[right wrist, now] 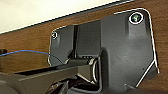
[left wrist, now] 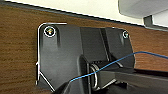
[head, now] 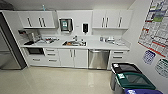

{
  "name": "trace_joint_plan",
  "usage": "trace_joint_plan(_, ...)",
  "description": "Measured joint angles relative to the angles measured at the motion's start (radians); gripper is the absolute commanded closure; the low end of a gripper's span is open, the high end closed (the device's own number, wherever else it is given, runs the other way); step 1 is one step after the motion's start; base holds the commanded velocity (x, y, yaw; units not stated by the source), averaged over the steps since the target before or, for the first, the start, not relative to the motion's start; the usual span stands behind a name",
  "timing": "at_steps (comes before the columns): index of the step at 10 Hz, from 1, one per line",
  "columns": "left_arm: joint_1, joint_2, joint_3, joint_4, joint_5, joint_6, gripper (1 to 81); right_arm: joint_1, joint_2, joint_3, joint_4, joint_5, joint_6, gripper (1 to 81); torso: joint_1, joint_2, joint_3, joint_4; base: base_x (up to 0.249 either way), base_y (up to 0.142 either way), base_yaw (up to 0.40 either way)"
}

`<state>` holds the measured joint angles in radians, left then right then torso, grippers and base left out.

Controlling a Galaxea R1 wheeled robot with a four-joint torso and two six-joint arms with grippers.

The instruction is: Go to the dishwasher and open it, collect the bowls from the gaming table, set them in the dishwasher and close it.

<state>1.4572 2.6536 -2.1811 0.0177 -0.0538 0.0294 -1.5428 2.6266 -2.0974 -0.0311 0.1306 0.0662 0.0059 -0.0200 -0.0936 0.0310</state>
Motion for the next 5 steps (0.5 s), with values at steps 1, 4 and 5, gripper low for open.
trace_joint_plan(1,0.0,0.0,0.0,0.0,0.0,0.0,1.0,0.0,0.0,0.0,0.0,0.0,0.0,1.0,0.0,0.0,0.0,0.0,0.113,0.0,0.0)
trace_joint_plan(4,0.0,0.0,0.0,0.0,0.0,0.0,1.0,0.0,0.0,0.0,0.0,0.0,0.0,1.0,0.0,0.0,0.0,0.0,0.114,0.0,0.0)
trace_joint_plan(5,0.0,0.0,0.0,0.0,0.0,0.0,1.0,0.0,0.0,0.0,0.0,0.0,0.0,1.0,0.0,0.0,0.0,0.0,0.113,0.0,0.0)
